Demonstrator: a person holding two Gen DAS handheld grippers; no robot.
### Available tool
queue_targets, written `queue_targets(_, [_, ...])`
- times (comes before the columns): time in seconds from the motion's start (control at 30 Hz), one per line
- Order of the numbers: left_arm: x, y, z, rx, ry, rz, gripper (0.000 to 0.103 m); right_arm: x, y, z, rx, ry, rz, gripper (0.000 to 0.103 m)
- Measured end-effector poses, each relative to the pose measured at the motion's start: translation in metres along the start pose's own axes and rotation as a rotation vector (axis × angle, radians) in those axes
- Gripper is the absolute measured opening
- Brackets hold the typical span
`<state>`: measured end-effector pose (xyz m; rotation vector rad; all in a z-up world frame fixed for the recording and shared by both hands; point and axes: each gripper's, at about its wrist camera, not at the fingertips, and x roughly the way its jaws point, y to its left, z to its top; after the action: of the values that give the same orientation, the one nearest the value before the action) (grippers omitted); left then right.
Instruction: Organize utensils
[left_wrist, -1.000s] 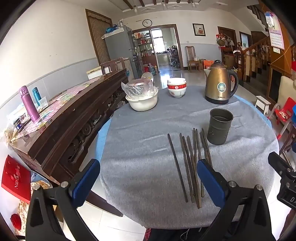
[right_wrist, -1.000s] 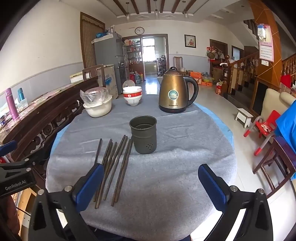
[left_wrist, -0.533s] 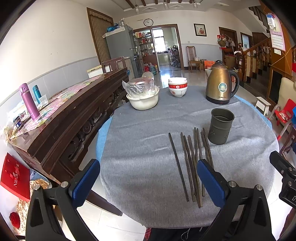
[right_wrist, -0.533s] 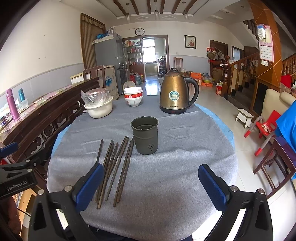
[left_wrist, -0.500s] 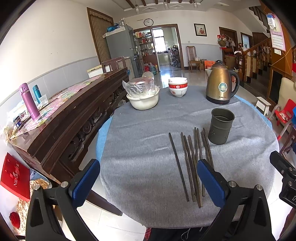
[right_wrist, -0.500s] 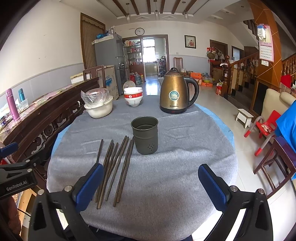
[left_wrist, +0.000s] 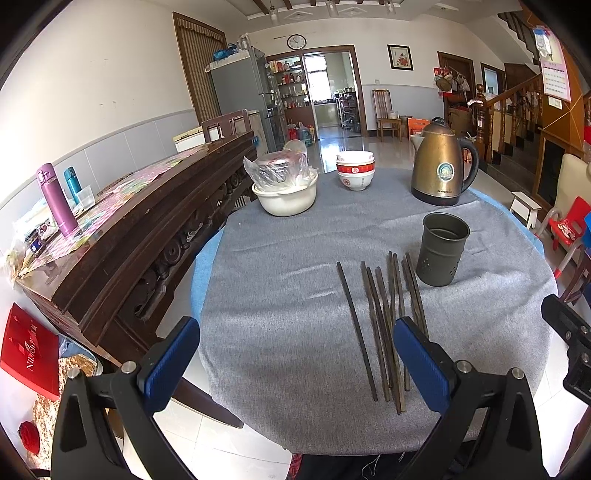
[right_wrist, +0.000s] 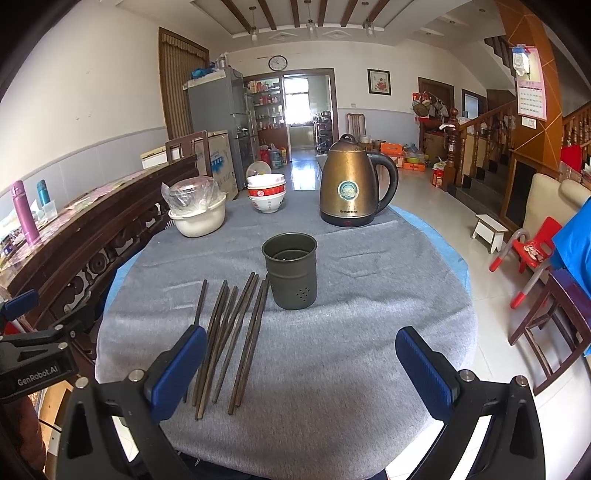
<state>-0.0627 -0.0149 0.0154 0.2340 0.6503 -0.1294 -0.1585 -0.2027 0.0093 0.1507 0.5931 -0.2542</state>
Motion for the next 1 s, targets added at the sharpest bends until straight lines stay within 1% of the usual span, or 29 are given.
queue_targets(0.33, [0.006, 0.001, 0.001, -0.002, 0.013, -0.001, 0.103, 0.006, 0.0, 0.004, 0.002, -0.01, 0.01, 0.103])
queue_targets(0.4, [0.008, 0.001, 0.002, -0.004, 0.017, -0.002, 0.103, 0.009, 0.001, 0.005, -0.019, 0.001, -0.003, 0.103])
queue_targets(0.63, [0.019, 0.003, 0.003, -0.009, 0.035, -0.006, 0.103, 0.023, 0.0, 0.009, -0.011, 0.028, 0.001, 0.103])
queue_targets(0.7, [0.026, 0.003, 0.005, -0.009, 0.05, -0.019, 0.103, 0.032, -0.001, 0.01, -0.002, 0.05, 0.013, 0.103])
queue_targets(0.77, [0.039, 0.006, 0.007, -0.021, 0.091, -0.061, 0.103, 0.044, -0.004, 0.012, 0.023, 0.072, 0.037, 0.103])
queue_targets(0.8, [0.047, 0.009, 0.007, -0.033, 0.114, -0.085, 0.103, 0.052, -0.007, 0.013, 0.043, 0.089, 0.054, 0.101])
queue_targets(0.83, [0.056, 0.011, 0.008, -0.046, 0.134, -0.107, 0.103, 0.06, -0.008, 0.014, 0.059, 0.112, 0.066, 0.097])
queue_targets(0.87, [0.064, 0.013, 0.008, -0.056, 0.154, -0.128, 0.103, 0.068, -0.009, 0.015, 0.073, 0.104, 0.081, 0.094])
queue_targets(0.9, [0.075, 0.015, 0.009, -0.064, 0.181, -0.155, 0.103, 0.082, -0.012, 0.017, 0.095, 0.135, 0.097, 0.085])
queue_targets(0.93, [0.086, 0.015, 0.01, -0.068, 0.206, -0.185, 0.103, 0.09, -0.013, 0.019, 0.106, 0.123, 0.112, 0.073])
queue_targets(0.97, [0.094, 0.015, 0.011, -0.069, 0.222, -0.211, 0.103, 0.101, -0.013, 0.019, 0.152, 0.169, 0.152, 0.067])
queue_targets(1.0, [0.103, 0.014, 0.012, -0.069, 0.24, -0.24, 0.103, 0.113, -0.014, 0.019, 0.177, 0.192, 0.18, 0.059])
